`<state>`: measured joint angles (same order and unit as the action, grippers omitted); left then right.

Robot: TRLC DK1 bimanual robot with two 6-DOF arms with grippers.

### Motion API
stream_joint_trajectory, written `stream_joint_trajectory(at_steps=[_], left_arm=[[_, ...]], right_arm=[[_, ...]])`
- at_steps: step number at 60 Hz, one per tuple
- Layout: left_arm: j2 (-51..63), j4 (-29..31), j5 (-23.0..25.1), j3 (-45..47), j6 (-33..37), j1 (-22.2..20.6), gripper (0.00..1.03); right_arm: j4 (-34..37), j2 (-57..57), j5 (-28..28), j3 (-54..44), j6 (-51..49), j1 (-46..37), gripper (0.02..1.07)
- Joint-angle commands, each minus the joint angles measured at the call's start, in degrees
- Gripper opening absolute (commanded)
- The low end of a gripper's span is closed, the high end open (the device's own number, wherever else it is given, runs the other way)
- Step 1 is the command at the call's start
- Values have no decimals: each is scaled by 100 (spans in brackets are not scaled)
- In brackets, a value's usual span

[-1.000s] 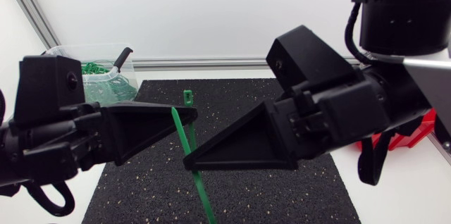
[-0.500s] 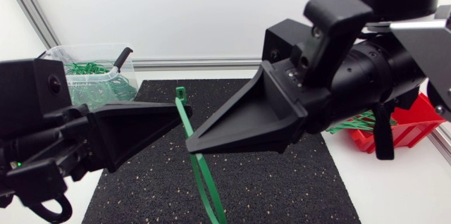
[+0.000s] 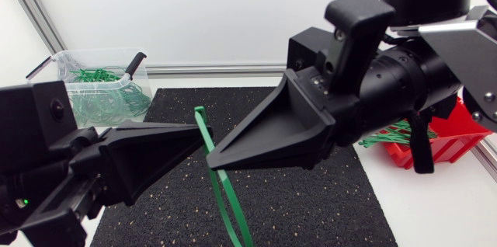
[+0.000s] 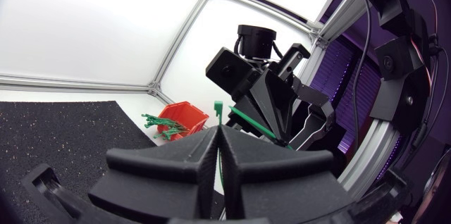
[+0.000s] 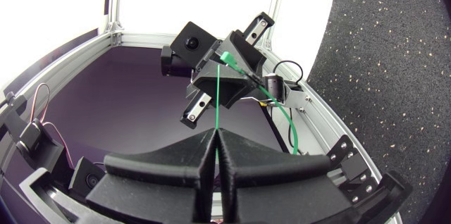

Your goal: Take a green cable tie from the red box, thread the tail through the head to close it, then place it in the transparent bin on the left.

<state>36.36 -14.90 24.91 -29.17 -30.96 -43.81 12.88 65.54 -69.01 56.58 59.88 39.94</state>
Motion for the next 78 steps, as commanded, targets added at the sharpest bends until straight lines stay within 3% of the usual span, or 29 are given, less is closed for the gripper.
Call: stream_joint_trajectory(at_steps=[1, 78], left_arm=[[-94, -84, -109, 78, 134, -92, 4], [3, -13, -258, -107, 160, -145, 4]], right_arm=[[-67, -59, -42, 29, 147, -92, 8], [-304, 152, -60, -208, 112, -30, 8]])
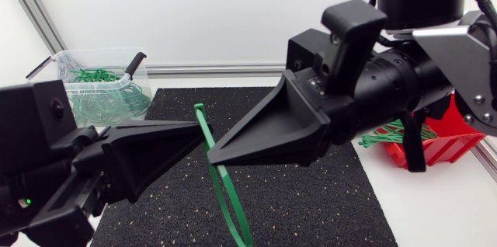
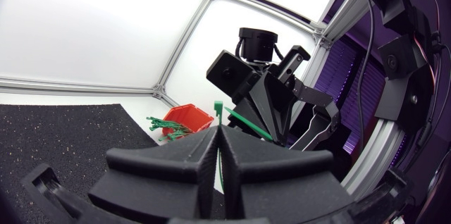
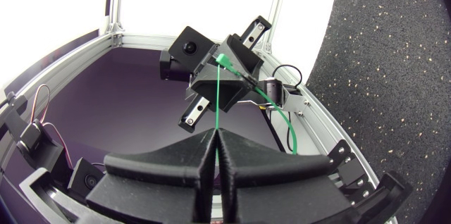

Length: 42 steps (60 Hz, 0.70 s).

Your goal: Take a green cable tie from the red box, thread the tail through the head to close it, then place it in the transparent bin on the left.

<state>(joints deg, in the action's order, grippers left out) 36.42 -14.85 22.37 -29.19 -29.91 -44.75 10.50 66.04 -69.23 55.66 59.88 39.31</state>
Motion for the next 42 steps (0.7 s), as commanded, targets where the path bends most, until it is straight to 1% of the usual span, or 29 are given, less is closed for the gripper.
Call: stream_joint_trajectory(at_steps=[1, 20, 24, 42], left_arm=[[-13, -9, -5, -104, 56, -60, 4], [-100, 17, -66, -122, 64, -148, 4], [-109, 17, -145, -140, 64, -148, 4], [-136, 26, -145, -166, 56, -25, 4]], right_arm=[[-66, 111, -38, -125, 112, 33, 8], [-83, 137, -38, -125, 121, -46, 8], [-83, 120, -38, -152, 121, -37, 8], [-92, 67, -29, -161, 121, -11, 8]])
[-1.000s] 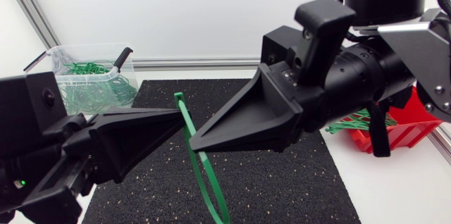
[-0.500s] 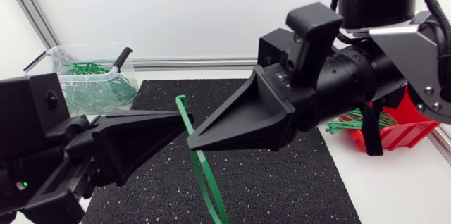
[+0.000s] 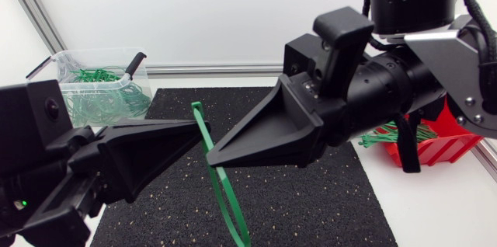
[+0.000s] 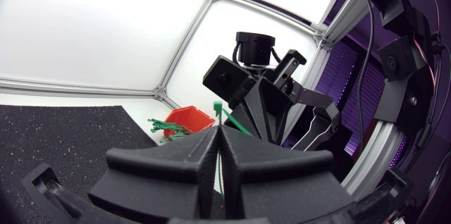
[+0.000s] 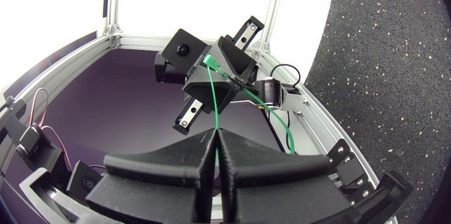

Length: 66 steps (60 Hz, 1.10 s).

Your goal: Take a green cable tie from the red box, thread the tail through the head to close it, then place it in the transparent bin on the left.

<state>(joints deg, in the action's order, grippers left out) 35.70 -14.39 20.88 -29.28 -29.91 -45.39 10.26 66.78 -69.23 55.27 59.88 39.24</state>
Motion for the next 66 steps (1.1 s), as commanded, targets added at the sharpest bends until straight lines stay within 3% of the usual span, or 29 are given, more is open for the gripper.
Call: stream_joint_trajectory(at_steps=[1, 66], left_arm=[[-63, -20, 3, -157, 56, 56, 4], [-55, 112, -76, -113, 56, -216, 4]], right_arm=[[-68, -16, -29, -121, 121, -4, 8], [-112, -104, -3, -139, 121, -40, 8]])
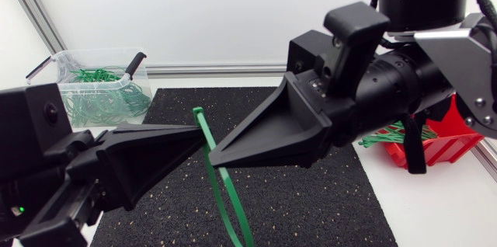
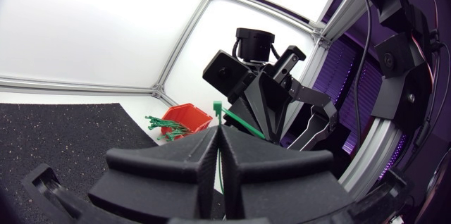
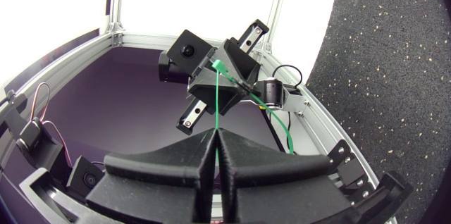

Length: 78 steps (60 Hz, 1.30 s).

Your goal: Take a green cable tie from the red box, thread the tail through the head to close it, then place it in the transparent bin on the left.

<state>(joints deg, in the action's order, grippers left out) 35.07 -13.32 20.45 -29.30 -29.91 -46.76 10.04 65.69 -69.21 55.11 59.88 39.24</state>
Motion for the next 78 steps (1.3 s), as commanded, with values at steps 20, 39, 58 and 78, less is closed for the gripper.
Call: stream_joint_trajectory(at_steps=[20, 39, 58, 78], left_arm=[[0, -4, -471, -67, 398, -536, 4], [9, -259, -1377, 117, 1154, -1133, 4], [88, -496, -1869, 293, 1602, -1467, 4], [202, -645, -2221, 355, 1945, -1828, 4]], right_arm=[[-117, 172, -31, -97, 147, -57, 8], [94, 216, -84, 87, 156, -110, 8], [200, -30, -128, 140, 156, -171, 8], [323, -21, -128, 219, 156, -259, 8]])
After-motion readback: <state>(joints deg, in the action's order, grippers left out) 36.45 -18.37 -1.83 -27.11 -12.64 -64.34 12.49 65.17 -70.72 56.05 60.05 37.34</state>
